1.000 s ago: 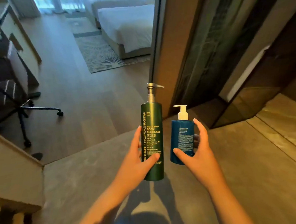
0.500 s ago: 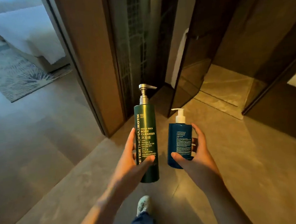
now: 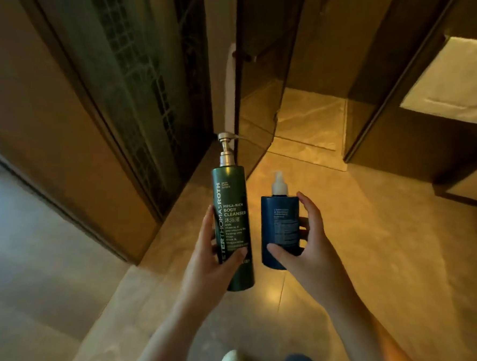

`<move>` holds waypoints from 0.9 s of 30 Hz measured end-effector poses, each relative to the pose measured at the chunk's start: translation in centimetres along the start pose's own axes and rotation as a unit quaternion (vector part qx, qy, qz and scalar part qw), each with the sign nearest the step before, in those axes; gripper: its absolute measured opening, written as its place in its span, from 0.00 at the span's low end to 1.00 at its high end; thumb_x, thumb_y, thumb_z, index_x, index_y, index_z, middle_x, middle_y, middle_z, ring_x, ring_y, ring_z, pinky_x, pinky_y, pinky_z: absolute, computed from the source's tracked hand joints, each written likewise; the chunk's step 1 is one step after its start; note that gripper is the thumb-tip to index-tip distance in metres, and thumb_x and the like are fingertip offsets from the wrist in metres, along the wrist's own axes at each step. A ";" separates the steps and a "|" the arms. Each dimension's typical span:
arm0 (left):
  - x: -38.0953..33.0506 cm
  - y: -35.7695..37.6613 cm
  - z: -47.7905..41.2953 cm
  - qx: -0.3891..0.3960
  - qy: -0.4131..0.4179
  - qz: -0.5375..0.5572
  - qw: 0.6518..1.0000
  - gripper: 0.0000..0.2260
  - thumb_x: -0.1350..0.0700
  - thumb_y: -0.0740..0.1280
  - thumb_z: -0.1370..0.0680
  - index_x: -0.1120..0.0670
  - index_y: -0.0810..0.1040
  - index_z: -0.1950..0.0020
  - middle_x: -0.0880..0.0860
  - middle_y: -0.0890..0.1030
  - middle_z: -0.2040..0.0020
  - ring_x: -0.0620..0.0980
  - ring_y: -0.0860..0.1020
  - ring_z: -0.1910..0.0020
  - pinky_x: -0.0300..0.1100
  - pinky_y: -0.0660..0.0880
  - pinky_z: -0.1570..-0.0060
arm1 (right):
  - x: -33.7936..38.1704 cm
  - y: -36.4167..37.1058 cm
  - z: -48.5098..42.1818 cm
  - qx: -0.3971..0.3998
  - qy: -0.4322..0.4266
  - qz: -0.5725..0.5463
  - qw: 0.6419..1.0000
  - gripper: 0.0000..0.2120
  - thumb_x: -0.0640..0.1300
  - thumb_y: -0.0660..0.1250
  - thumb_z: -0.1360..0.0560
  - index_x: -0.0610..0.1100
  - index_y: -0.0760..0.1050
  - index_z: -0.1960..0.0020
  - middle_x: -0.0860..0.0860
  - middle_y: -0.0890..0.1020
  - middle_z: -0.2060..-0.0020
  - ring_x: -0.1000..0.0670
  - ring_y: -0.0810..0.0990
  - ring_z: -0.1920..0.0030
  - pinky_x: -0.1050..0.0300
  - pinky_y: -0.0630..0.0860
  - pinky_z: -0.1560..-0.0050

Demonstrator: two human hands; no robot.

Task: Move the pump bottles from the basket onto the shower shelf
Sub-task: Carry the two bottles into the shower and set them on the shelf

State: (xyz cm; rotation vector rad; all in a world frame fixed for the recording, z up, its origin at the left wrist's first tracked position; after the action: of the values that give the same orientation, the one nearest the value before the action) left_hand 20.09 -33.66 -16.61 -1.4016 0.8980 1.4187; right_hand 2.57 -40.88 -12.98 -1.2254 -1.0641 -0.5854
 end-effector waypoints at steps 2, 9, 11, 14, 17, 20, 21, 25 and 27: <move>-0.7 1.9 -2.3 0.027 -0.002 -0.005 1.000 0.39 0.56 0.71 0.27 0.28 0.52 0.29 0.32 0.74 0.43 0.34 0.76 0.45 0.33 0.77 0.56 | -1.4 -2.0 -1.1 -0.023 0.022 -0.005 0.999 0.43 0.51 0.74 0.32 0.71 0.49 0.31 0.69 0.70 0.45 0.75 0.71 0.48 0.78 0.71 0.61; -2.5 10.2 -10.2 0.095 0.001 -0.063 0.994 0.39 0.52 0.71 0.27 0.27 0.49 0.30 0.29 0.71 0.43 0.27 0.72 0.45 0.31 0.74 0.62 | -7.0 -9.3 -6.1 -0.100 0.082 -0.044 0.991 0.43 0.50 0.74 0.32 0.75 0.49 0.33 0.66 0.72 0.44 0.66 0.74 0.45 0.70 0.75 0.62; -2.8 12.6 -12.8 0.100 0.003 -0.062 0.993 0.38 0.53 0.71 0.27 0.24 0.51 0.33 0.25 0.71 0.45 0.27 0.72 0.45 0.33 0.74 0.59 | -8.4 -11.2 -8.4 -0.105 0.084 -0.048 0.990 0.43 0.50 0.75 0.32 0.75 0.49 0.34 0.67 0.71 0.43 0.68 0.73 0.45 0.70 0.74 0.61; -3.4 16.9 -16.8 0.106 -0.005 -0.051 0.993 0.38 0.54 0.71 0.27 0.27 0.51 0.31 0.30 0.72 0.43 0.28 0.72 0.44 0.33 0.74 0.55 | -10.4 -14.8 -12.4 -0.106 0.083 -0.060 0.989 0.43 0.48 0.75 0.32 0.75 0.50 0.33 0.68 0.72 0.45 0.72 0.73 0.48 0.72 0.74 0.64; -4.6 22.0 -21.3 0.110 -0.006 -0.040 0.993 0.39 0.56 0.71 0.27 0.34 0.52 0.26 0.35 0.71 0.41 0.27 0.73 0.46 0.26 0.73 0.59 | -12.2 -19.5 -16.6 -0.117 0.079 -0.073 0.987 0.44 0.46 0.75 0.33 0.74 0.51 0.33 0.68 0.72 0.45 0.72 0.73 0.49 0.73 0.75 0.64; -6.7 27.5 -25.6 0.117 -0.001 -0.037 0.992 0.40 0.56 0.72 0.27 0.30 0.51 0.29 0.33 0.70 0.42 0.30 0.74 0.46 0.30 0.74 0.56 | -13.9 -25.0 -20.2 -0.142 0.083 -0.069 0.984 0.44 0.47 0.76 0.33 0.75 0.50 0.33 0.69 0.72 0.47 0.73 0.73 0.50 0.74 0.74 0.67; -7.3 29.1 -26.9 0.118 0.000 -0.037 0.992 0.40 0.55 0.72 0.28 0.26 0.51 0.33 0.32 0.69 0.42 0.32 0.74 0.45 0.31 0.73 0.54 | -14.4 -26.7 -21.4 -0.150 0.083 -0.063 0.983 0.44 0.47 0.76 0.33 0.75 0.50 0.34 0.70 0.71 0.48 0.73 0.74 0.51 0.74 0.73 0.67; -8.9 33.9 -30.9 0.116 0.013 -0.035 0.993 0.38 0.52 0.72 0.28 0.19 0.51 0.38 0.31 0.69 0.41 0.32 0.74 0.43 0.32 0.74 0.53 | -16.5 -31.7 -25.7 -0.171 0.080 -0.056 0.980 0.45 0.49 0.76 0.33 0.75 0.49 0.34 0.72 0.70 0.49 0.70 0.75 0.52 0.72 0.73 0.64; -9.2 35.3 -32.5 0.110 0.015 -0.033 0.993 0.38 0.53 0.72 0.28 0.20 0.52 0.37 0.31 0.69 0.40 0.32 0.74 0.43 0.33 0.74 0.51 | -17.2 -33.2 -27.5 -0.175 0.079 -0.057 0.980 0.45 0.50 0.76 0.34 0.75 0.49 0.33 0.74 0.68 0.50 0.67 0.75 0.52 0.71 0.73 0.63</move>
State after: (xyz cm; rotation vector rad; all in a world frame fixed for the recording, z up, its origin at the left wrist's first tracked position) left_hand -3.48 -76.39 -13.93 -1.2786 0.9858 1.2122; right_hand -23.58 -79.23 -12.44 -1.4007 -0.9241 -0.9747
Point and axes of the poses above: each hand's wrist, its own z-axis away from the middle knuckle, its own y-axis out of the palm, x = y × z, the point moved 7 cm from there along -z, towards the middle knuckle
